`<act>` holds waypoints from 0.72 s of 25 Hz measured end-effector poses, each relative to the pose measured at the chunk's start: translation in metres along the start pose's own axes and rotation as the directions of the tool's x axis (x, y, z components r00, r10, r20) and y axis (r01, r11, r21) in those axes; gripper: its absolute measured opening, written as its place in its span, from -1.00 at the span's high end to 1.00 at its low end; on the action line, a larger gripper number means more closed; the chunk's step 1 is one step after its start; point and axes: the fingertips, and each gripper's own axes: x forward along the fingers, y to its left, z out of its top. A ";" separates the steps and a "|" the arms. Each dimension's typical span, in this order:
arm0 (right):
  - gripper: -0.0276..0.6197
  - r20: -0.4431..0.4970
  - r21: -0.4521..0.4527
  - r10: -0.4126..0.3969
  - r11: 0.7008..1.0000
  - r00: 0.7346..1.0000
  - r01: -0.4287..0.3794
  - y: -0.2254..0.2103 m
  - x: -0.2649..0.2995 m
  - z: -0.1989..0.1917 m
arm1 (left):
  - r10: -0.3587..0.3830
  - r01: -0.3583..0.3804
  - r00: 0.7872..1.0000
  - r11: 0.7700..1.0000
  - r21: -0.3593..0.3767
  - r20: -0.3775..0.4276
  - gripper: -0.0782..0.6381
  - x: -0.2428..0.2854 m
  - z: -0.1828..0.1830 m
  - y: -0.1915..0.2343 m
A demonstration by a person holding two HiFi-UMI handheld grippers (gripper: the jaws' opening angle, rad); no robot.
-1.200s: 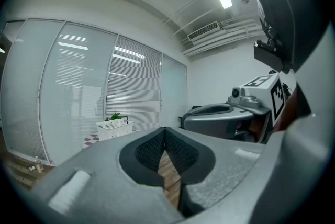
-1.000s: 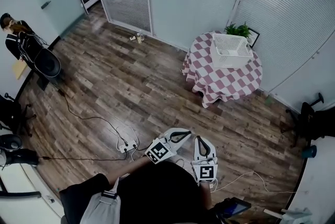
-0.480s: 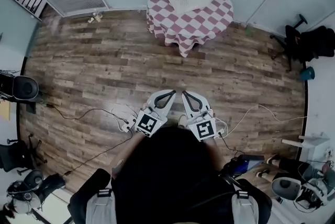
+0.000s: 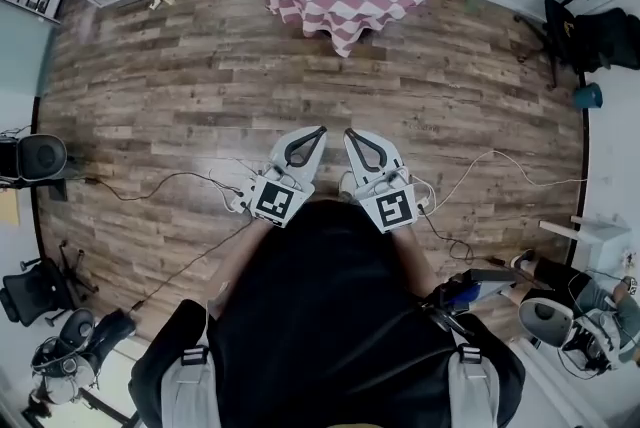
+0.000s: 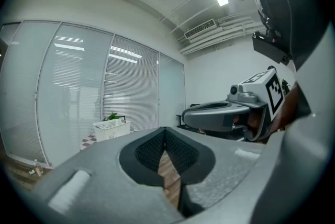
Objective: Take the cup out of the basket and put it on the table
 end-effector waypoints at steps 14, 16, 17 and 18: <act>0.88 -0.013 0.038 -0.013 0.999 1.000 0.013 -0.028 -0.048 -0.032 | -0.004 0.005 0.998 0.999 0.033 -0.056 0.77 0.026 -0.015 -0.053; 0.88 -0.026 0.054 -0.019 0.998 0.999 0.021 -0.036 -0.058 -0.042 | 0.003 -0.002 0.998 1.000 0.031 -0.060 0.77 0.033 -0.016 -0.064; 0.88 -0.034 0.061 -0.022 0.998 0.999 0.024 -0.041 -0.063 -0.047 | 0.006 -0.004 0.998 1.000 0.029 -0.063 0.77 0.037 -0.017 -0.069; 0.88 -0.041 0.067 -0.025 0.997 0.999 0.028 -0.046 -0.068 -0.052 | 0.009 -0.007 0.998 1.000 0.031 -0.067 0.77 0.040 -0.018 -0.073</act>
